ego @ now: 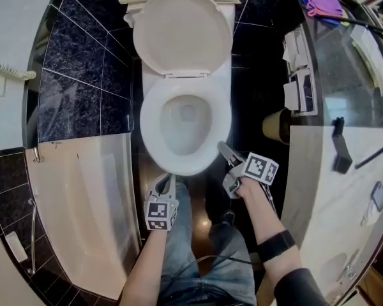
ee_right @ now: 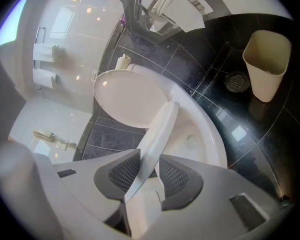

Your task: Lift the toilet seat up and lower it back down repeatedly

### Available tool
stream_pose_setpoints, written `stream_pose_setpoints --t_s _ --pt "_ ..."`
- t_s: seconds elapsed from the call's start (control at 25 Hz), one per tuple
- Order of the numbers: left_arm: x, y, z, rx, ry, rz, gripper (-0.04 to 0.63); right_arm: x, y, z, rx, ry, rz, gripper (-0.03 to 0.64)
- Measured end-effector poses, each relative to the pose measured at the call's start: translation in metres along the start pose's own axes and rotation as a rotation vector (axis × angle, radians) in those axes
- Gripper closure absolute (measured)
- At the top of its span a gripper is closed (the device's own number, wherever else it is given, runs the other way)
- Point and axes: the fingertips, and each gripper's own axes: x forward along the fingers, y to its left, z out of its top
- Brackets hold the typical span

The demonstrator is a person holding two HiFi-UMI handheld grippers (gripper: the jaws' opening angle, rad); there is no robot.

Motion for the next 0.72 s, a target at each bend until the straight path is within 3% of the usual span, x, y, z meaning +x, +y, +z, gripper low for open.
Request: stream_pose_setpoints --t_s 0.24,0.48,0.6,0.72 --pt "0.015 -0.005 0.058 -0.014 -0.094 -0.016 0.600 -0.003 0.022 0.016 0.015 -0.005 0.019 0.465" --pt "0.009 -0.005 0.097 -0.012 -0.122 -0.030 0.600 -0.006 0.040 0.032 0.121 -0.053 0.041 0.465" --pt "0.008 -0.001 0.124 -0.005 -0.149 -0.032 0.600 -0.013 0.059 0.046 0.094 -0.078 0.042 0.466" --pt "0.011 0.008 0.161 0.011 -0.192 -0.027 0.601 -0.024 0.088 0.065 0.009 -0.100 0.050 0.526"
